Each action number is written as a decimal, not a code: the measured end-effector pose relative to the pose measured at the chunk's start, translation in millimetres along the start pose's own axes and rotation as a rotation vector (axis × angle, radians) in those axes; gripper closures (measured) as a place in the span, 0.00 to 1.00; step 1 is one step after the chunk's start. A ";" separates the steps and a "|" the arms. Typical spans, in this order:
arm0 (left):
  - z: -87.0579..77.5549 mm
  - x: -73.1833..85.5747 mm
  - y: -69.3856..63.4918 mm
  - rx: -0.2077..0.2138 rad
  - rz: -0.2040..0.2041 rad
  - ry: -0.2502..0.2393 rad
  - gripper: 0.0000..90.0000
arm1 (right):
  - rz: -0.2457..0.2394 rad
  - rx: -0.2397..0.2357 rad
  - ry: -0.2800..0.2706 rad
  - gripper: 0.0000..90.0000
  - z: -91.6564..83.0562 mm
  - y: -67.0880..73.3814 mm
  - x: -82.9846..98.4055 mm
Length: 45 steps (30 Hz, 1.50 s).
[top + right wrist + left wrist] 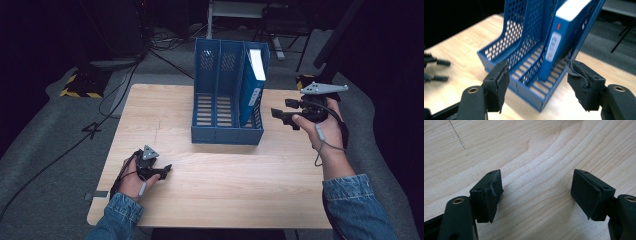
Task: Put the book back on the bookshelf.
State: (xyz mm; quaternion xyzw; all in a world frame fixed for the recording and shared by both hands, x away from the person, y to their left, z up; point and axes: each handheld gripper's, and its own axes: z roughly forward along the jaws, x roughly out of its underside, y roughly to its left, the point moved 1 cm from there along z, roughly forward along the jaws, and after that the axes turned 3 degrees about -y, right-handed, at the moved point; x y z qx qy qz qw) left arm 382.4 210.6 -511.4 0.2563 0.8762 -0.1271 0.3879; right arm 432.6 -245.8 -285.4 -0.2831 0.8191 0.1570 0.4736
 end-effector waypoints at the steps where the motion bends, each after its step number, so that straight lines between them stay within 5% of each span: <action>1: -0.1 -0.1 0.0 0.000 0.001 0.002 0.29 | -0.008 0.006 0.014 0.39 0.0 0.4 4.5; 6: 0.4 -0.5 -0.4 -0.002 -0.004 0.003 0.29 | 0.007 -0.018 0.071 0.38 5.1 3.7 30.2; 17: 1.7 -1.7 -0.9 -0.004 -0.003 0.004 0.29 | 0.027 -0.056 0.051 0.37 14.9 12.9 93.1; 24: 2.3 -2.2 -1.4 -0.004 -0.005 0.003 0.29 | 0.060 -0.070 0.104 0.37 27.5 14.1 146.2; 36: 2.3 -2.3 -1.5 -0.003 -0.007 0.006 0.29 | 0.077 -0.074 0.147 0.36 45.8 10.9 197.6; 45: 2.6 -2.5 -1.7 -0.002 -0.008 0.004 0.29 | 0.035 -0.011 0.186 0.31 61.3 10.8 220.3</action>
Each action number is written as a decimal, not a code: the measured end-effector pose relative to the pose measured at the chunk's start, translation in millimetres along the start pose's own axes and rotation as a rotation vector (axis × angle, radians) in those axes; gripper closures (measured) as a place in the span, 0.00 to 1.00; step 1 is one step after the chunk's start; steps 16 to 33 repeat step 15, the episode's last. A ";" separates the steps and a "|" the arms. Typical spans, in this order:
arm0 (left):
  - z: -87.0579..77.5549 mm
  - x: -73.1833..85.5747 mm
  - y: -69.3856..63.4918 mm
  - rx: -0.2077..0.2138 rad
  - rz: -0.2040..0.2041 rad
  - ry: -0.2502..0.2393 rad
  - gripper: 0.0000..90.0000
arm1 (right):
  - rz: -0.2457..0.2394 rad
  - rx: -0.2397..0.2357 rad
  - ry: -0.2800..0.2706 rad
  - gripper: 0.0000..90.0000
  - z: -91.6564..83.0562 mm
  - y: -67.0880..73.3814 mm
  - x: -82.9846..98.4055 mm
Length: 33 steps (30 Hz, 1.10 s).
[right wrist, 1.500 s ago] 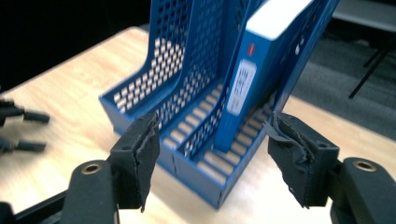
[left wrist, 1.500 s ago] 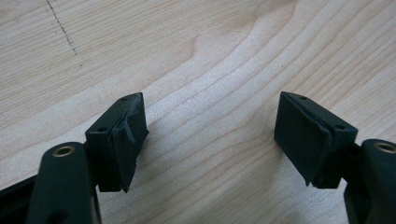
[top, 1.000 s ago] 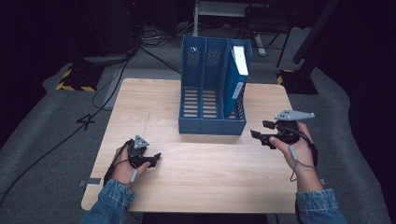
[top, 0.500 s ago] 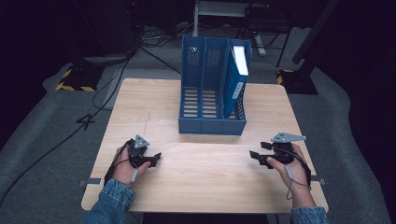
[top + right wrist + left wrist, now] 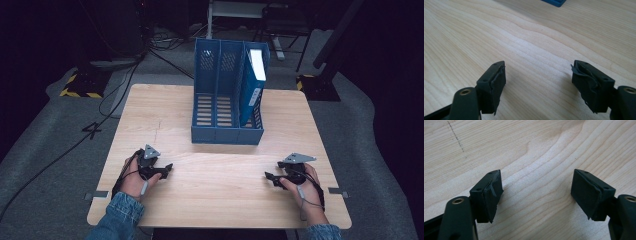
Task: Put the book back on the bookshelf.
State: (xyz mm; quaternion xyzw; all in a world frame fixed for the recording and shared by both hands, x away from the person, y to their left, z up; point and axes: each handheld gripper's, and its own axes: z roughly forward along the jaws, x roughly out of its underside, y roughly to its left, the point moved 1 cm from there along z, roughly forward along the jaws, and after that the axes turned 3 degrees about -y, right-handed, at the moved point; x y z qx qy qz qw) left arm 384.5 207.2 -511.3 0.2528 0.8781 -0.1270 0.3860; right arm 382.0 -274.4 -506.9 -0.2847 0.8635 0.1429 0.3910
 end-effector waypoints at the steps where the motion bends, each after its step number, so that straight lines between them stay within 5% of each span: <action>1: 0.0 0.0 0.0 0.000 0.000 0.000 0.29 | -0.008 0.005 0.002 0.30 0.1 0.5 0.0; 5: 0.1 -0.1 0.0 0.001 0.003 0.002 0.29 | -0.025 0.017 -0.017 0.14 6.2 3.8 1.7; 33: 0.5 -0.6 -0.4 -0.006 0.009 0.001 0.29 | -0.031 0.010 -0.015 0.13 7.3 3.6 1.4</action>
